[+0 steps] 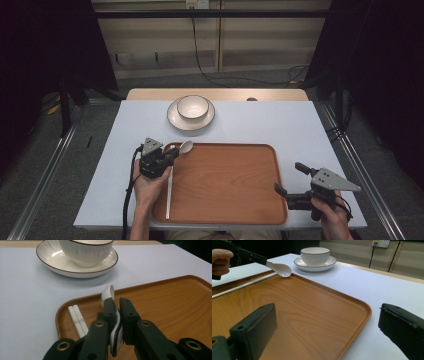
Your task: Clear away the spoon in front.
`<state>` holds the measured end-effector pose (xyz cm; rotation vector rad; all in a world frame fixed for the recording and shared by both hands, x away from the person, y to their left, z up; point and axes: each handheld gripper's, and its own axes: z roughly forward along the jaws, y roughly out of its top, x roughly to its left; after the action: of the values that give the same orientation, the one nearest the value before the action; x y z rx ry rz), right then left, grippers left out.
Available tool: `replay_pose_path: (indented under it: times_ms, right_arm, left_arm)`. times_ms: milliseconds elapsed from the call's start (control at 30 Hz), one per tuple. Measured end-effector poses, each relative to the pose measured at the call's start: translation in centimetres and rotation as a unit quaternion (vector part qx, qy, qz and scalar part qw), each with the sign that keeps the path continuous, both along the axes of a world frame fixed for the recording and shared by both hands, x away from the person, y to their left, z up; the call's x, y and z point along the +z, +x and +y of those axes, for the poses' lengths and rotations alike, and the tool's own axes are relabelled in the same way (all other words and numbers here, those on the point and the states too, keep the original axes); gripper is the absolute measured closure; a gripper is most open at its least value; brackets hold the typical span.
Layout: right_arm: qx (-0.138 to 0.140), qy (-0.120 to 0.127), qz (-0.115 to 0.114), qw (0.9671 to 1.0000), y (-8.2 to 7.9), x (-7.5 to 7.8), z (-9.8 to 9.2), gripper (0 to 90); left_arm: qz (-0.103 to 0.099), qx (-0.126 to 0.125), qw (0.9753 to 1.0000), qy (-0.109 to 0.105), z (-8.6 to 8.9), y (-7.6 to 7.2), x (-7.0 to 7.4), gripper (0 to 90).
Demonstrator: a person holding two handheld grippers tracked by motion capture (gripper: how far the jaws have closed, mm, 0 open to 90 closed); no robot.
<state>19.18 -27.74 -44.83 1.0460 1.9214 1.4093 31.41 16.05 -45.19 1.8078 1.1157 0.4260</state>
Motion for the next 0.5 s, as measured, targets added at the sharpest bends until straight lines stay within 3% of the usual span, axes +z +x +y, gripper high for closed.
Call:
replay_pose_path:
  times_ms: [500]
  right_arm:
    - [0.002,-0.001,0.002,1.0,0.02,-0.01,0.04,1.6]
  left_arm:
    - [0.004,-0.014,0.9998,0.012,-0.9,-1.02,-1.04,84.2]
